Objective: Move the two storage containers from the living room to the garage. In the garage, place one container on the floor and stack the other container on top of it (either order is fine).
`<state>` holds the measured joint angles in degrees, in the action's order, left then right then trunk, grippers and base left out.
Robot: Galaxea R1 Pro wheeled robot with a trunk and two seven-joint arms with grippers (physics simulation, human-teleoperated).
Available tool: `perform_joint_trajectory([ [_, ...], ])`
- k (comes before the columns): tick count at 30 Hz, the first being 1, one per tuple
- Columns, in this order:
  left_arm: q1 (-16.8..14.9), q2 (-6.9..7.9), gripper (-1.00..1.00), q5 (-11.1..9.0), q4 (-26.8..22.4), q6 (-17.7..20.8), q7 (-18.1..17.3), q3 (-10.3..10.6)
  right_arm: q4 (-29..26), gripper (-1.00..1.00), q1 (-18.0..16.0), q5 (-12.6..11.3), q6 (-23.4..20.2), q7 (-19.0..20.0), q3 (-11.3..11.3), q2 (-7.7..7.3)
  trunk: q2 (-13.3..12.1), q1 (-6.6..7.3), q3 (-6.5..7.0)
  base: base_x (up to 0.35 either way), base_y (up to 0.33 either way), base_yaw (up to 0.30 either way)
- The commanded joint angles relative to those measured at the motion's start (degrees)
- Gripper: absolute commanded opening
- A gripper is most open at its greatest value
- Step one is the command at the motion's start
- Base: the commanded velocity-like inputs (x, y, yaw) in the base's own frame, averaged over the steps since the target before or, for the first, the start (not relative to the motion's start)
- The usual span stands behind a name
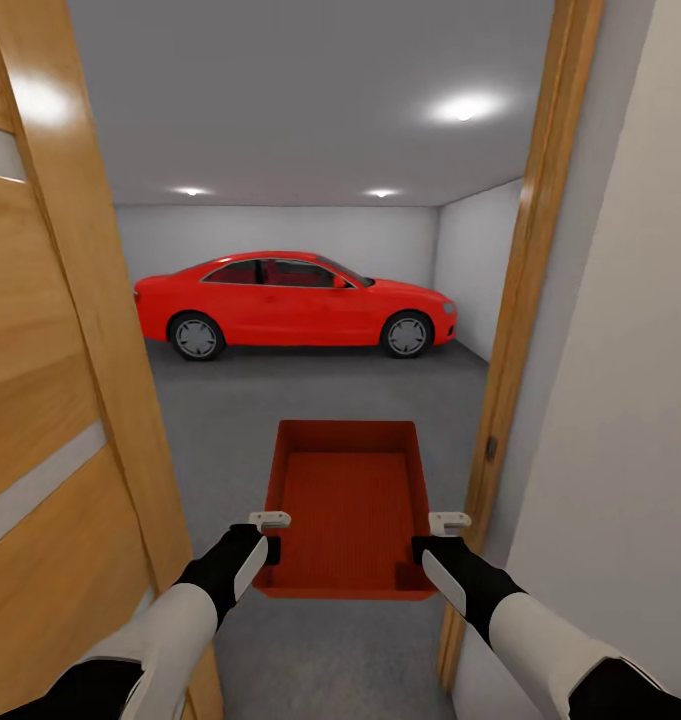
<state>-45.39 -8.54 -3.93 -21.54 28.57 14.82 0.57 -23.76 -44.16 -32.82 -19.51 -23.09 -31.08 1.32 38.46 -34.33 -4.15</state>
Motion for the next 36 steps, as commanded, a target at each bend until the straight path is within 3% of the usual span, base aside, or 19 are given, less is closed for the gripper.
perform_joint_trajectory([
  [1, 0.0, 0.01, -1.0, 1.8, -0.1, 0.7, 1.0, 0.2, -0.2, -1.0, -0.1, 1.4, -0.5, -0.6, 0.8, -0.05, 0.1, -0.02, -0.1, 0.009, 0.01, 0.0],
  [36, 0.0, -0.07, -1.0, 1.8, -0.2, 0.6, 1.1, 0.1, -0.2, -1.0, -0.1, 1.4, -0.5, -0.6, 0.8, -0.02, 0.1, -0.02, -0.1, 0.022, -0.011, 0.0],
])
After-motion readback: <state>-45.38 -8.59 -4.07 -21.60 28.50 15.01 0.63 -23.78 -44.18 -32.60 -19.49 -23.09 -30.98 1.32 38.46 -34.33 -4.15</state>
